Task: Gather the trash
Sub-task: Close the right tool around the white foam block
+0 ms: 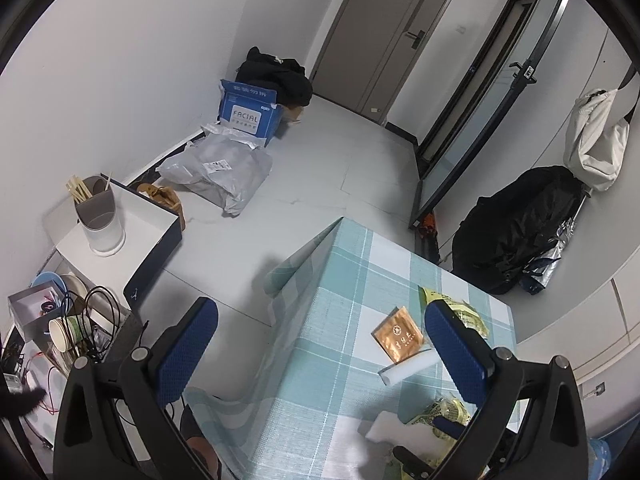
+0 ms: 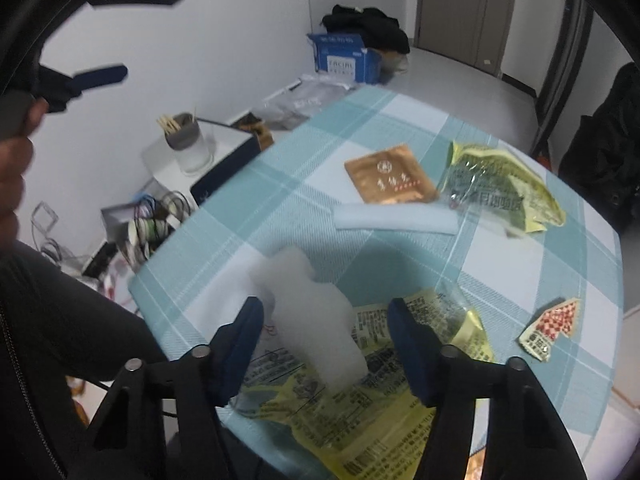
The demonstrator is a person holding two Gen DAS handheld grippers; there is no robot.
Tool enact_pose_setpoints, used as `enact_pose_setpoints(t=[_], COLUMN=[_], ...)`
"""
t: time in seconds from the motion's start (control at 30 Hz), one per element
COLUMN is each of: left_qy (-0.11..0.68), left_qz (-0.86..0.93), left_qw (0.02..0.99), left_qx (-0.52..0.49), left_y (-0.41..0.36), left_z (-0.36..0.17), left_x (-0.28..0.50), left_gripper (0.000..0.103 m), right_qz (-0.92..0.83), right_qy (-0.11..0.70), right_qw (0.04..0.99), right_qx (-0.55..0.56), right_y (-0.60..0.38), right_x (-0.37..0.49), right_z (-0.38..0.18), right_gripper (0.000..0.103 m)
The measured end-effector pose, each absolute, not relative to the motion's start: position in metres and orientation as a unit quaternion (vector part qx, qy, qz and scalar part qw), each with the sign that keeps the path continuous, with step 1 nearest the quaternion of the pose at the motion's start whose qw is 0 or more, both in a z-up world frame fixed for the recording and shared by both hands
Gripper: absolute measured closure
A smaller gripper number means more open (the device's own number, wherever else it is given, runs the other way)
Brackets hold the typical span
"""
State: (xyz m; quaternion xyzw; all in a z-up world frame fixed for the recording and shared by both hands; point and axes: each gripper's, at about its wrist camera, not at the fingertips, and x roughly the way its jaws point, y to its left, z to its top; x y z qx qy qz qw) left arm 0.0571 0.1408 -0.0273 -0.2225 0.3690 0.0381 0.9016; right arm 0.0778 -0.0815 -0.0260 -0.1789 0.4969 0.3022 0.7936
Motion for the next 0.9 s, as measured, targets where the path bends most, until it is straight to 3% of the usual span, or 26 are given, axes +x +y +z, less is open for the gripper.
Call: enact_pose_setpoints(t=[0.1, 0.17, 0.63, 0.9], left_qy=[0.371, 0.375, 0.384, 0.433], left_qz=[0.041, 0.040, 0.044, 0.013], left_qw=[0.900, 0.899, 0.898, 0.876], left_qx=[-0.224, -0.225, -0.211, -0.213], left_y=[0.143, 0.143, 0.140, 0.121], left_z=[-0.028, -0.030, -0.040, -0.057], left_x=[0.058, 0.058, 0.064, 0.086], left_gripper=[0.001, 0.001, 0.001, 0.001], right_qz=[0.302, 0.306, 0.316, 0.311], right_qy=[0.497, 0.492, 0.456, 0.438], right_qw=[0.790, 0.790, 0.823, 0.842], right_qx=[-0.196, -0.201, -0.122, -0.049], right_y=[-0.079, -0.079, -0.097, -0.132], right_x=[0.075, 0.073, 0.084, 0.100], right_z=[-0.032, -0.031, 0.004, 0.034], right_gripper=[0.059, 0.061, 0.062, 0.062])
